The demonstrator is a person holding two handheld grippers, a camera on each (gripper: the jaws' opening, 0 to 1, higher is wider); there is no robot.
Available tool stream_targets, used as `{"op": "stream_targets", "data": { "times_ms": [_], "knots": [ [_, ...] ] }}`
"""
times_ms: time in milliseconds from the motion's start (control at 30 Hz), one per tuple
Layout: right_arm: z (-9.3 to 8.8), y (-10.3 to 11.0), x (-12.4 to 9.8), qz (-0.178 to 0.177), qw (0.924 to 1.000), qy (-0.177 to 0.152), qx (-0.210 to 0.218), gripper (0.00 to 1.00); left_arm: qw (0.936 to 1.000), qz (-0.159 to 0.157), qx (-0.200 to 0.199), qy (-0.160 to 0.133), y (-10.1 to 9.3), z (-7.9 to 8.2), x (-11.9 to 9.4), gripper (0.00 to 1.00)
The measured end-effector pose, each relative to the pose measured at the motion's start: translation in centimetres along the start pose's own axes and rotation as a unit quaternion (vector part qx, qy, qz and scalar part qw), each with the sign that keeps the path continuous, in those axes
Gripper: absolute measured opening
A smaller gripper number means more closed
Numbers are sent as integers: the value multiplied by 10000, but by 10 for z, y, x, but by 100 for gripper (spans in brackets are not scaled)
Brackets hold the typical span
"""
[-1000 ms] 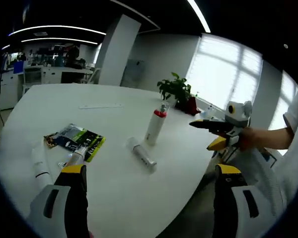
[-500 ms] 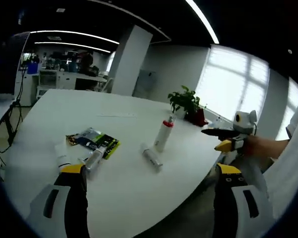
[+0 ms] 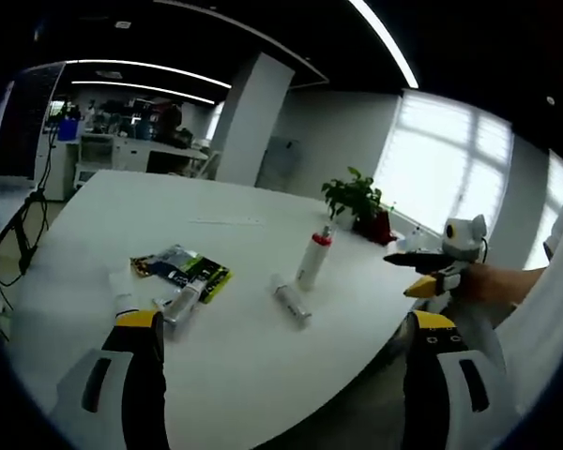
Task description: Arrange the skincare products in the storage area until every visible bottle or jar stands upright without overlapping.
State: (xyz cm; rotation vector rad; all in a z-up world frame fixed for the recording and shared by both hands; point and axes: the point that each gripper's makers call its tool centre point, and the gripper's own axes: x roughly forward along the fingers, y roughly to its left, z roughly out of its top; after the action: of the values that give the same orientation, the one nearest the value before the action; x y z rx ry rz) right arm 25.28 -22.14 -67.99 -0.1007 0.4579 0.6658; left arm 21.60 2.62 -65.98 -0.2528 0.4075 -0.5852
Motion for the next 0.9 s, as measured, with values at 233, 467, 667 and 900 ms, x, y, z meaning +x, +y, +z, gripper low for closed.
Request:
{"op": "stream_targets", "data": {
  "times_ms": [233, 467, 667, 900],
  "knots": [
    [-5, 1, 1, 28, 9999, 115, 20, 96, 9993, 195, -275, 130, 19, -7, 7, 99],
    [-10, 0, 4, 68, 9997, 235, 79, 96, 9956, 608, -465, 540, 55, -22, 13, 88],
    [-16, 0, 5, 54, 9993, 364, 20, 96, 9916, 929, -576, 686, 83, -24, 24, 80],
    [-17, -2, 5, -3, 9992, 409, 21, 95, 9836, 1339, -551, 1072, 131, -34, 40, 69]
  ]
}}
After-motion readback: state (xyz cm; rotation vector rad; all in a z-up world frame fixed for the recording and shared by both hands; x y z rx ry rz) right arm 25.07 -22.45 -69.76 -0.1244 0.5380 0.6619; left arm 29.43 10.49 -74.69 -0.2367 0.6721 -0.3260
